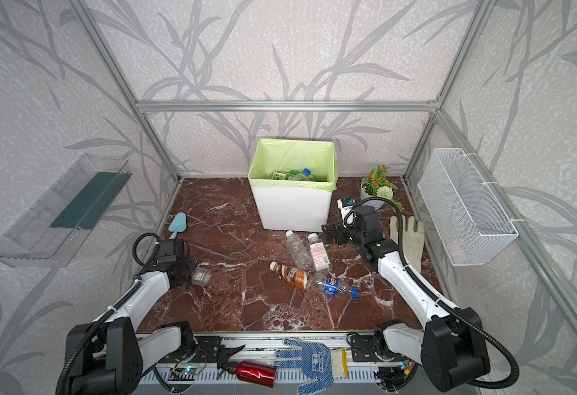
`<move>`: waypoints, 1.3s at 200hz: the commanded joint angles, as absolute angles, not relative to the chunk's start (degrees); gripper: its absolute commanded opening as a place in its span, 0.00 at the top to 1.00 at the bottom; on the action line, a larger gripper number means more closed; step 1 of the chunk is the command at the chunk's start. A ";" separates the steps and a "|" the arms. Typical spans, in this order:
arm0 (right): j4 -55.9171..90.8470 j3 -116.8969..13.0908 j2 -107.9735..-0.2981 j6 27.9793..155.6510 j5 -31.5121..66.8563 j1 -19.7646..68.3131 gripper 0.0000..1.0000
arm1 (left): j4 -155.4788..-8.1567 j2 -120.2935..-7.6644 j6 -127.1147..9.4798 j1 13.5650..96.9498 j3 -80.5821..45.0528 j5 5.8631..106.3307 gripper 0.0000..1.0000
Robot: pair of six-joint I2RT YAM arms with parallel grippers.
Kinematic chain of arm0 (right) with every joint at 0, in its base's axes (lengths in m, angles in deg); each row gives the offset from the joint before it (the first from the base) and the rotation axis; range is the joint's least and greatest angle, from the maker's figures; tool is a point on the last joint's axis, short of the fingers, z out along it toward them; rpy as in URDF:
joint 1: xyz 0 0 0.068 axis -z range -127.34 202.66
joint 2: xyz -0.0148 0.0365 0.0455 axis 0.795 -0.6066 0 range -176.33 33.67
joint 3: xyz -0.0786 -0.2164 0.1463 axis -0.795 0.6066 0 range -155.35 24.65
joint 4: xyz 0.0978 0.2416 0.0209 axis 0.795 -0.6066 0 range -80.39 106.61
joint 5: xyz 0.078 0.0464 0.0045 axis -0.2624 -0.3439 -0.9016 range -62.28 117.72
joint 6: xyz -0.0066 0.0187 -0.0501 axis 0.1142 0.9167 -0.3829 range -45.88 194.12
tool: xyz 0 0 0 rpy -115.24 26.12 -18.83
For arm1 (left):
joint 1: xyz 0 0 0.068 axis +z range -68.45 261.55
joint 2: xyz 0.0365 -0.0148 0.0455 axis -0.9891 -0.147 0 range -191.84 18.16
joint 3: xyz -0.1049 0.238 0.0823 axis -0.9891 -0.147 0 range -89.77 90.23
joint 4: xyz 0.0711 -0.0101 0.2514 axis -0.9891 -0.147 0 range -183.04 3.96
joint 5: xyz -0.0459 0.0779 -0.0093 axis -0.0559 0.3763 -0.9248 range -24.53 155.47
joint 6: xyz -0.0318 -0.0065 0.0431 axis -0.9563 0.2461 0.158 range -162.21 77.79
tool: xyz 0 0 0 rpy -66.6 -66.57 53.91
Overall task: Throw the plastic bottles in the bin
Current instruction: 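Close the left gripper on the green-label tea bottle, then lift the tea bottle with the left gripper over the bin and release it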
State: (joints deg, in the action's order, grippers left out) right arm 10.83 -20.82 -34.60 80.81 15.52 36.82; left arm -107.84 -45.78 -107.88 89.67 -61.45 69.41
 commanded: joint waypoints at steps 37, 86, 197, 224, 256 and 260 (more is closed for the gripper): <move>10.62 -18.33 -30.03 83.60 16.98 41.31 0.01 | -105.17 -33.01 -96.67 87.00 -44.54 72.43 0.61; 10.35 -15.81 -23.65 86.89 16.44 49.40 0.01 | -94.33 -39.21 -86.34 85.88 -16.85 67.82 0.62; 5.70 -15.70 -17.44 88.95 13.96 50.90 0.01 | -105.27 -88.51 -67.58 51.84 37.21 58.02 0.01; 3.33 -15.18 -15.25 88.12 15.78 51.08 0.01 | -94.84 -79.99 -61.14 49.21 28.46 63.35 0.01; 3.21 -14.37 -14.94 90.45 15.44 51.08 0.01 | -90.63 -72.37 -60.01 49.12 18.45 66.06 0.01; 3.18 -14.22 -14.94 90.76 15.42 51.08 0.01 | -90.09 -71.58 -59.97 49.14 16.94 66.25 0.01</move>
